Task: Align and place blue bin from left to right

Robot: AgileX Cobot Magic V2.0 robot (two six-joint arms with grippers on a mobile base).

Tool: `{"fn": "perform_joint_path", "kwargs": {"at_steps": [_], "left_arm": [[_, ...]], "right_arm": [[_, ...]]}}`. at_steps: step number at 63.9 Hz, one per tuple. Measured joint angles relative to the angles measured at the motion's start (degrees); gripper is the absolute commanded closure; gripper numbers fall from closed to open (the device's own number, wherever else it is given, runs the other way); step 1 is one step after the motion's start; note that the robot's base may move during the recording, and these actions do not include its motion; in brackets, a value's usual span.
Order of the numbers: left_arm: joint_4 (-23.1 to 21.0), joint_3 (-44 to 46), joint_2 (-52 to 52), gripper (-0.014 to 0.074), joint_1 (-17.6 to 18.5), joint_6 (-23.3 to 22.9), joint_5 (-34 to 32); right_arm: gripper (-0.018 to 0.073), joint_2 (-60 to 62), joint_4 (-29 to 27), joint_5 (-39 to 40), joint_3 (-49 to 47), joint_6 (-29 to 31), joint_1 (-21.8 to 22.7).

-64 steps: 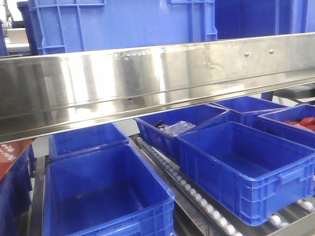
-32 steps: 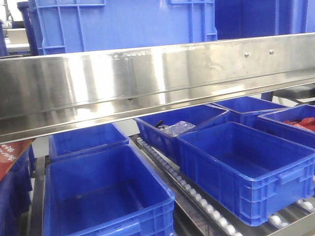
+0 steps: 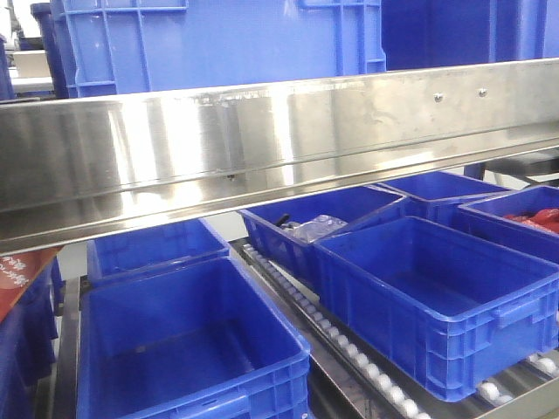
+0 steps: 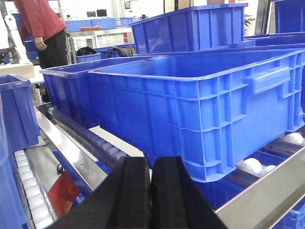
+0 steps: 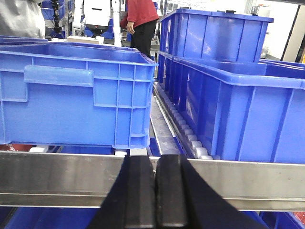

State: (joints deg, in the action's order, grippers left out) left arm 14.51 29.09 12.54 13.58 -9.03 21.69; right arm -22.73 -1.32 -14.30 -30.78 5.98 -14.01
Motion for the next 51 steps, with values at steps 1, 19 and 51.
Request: {"fn": "perform_joint_path", "kwargs": {"at_steps": [1,19,51], "left_arm": [[0.0,0.0,0.0,0.0592,0.0,0.0,0.0],[0.0,0.0,0.0,0.0592,0.0,0.0,0.0],[0.0,0.0,0.0,0.0592,0.0,0.0,0.0]], "right_arm": [[0.0638,0.0,0.0,0.0,0.0,0.0,0.0],[0.0638,0.0,0.0,0.04,0.0,0.0,0.0],[0.0638,0.0,0.0,0.04,0.0,0.0,0.0]]}}
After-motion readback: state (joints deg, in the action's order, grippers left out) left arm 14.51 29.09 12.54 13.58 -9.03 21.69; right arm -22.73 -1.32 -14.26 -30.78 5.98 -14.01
